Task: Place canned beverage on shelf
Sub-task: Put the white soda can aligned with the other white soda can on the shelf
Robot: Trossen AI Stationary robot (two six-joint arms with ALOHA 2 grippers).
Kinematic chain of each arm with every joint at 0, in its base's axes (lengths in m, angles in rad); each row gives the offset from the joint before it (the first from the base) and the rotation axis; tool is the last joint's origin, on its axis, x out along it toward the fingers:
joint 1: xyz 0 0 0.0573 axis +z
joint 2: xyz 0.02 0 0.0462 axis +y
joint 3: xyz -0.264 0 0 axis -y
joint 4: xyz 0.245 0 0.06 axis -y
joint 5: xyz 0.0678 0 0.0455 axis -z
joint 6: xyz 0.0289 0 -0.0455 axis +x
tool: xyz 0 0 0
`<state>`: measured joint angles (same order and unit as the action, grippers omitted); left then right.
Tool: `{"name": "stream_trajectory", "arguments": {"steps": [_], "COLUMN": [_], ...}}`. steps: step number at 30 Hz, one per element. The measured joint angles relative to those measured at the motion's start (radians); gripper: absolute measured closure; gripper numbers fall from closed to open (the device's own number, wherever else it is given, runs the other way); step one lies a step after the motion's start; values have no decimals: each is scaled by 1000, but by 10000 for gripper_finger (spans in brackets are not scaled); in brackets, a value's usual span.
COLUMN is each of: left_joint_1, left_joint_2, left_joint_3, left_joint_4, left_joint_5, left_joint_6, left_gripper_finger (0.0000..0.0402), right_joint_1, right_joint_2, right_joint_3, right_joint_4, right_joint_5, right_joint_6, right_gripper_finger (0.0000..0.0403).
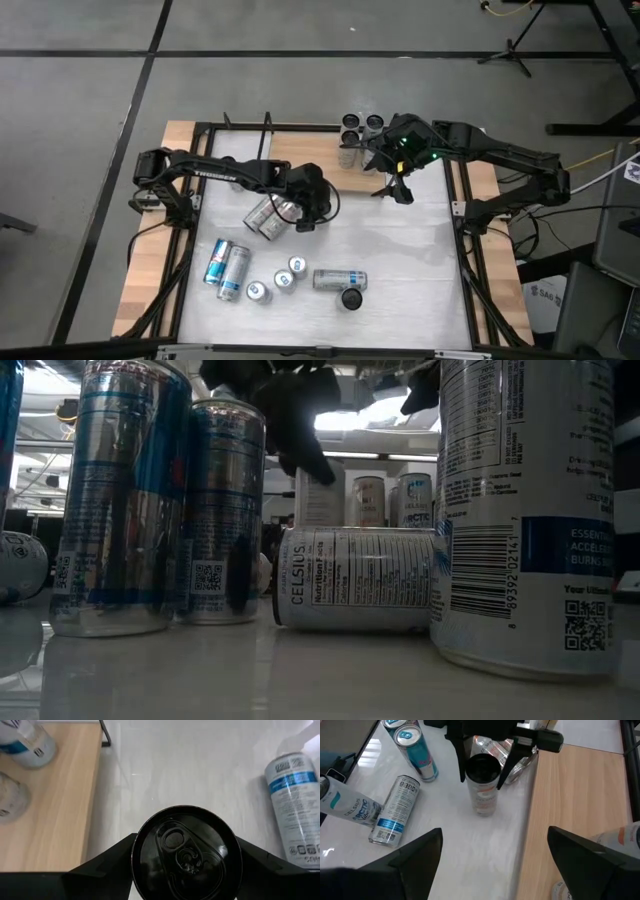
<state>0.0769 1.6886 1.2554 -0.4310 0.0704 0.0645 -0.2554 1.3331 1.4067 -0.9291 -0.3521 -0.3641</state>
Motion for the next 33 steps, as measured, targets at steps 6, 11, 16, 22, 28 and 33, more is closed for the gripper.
{"name": "stream_trajectory", "arguments": {"steps": [6, 11, 16, 22, 28, 33], "left_joint_1": [0, -1, -1, -1, -1, -1], "left_joint_2": [-1, 0, 0, 0, 0, -1], "left_joint_3": [-16, -16, -19, -19, -19, -13], "left_joint_4": [9, 10, 26, 31, 31, 21], "left_joint_5": [1, 0, -1, -2, -4, -8], "left_joint_6": [-1, -4, -2, -2, -3, -9], "left_gripper_finger": [155, 136, 123, 108, 70, 50], "right_joint_1": [0, 0, 0, 0, 0, 0], "right_joint_2": [34, 54, 54, 54, 54, 55], "right_joint_3": [0, 0, 0, 0, 0, 0], "right_joint_4": [18, 21, 21, 22, 22, 24], "right_joint_5": [-1, -7, -7, -7, -7, -8], "right_joint_6": [0, 0, 0, 0, 0, 0], "right_gripper_finger": [52, 52, 52, 52, 52, 52]}}
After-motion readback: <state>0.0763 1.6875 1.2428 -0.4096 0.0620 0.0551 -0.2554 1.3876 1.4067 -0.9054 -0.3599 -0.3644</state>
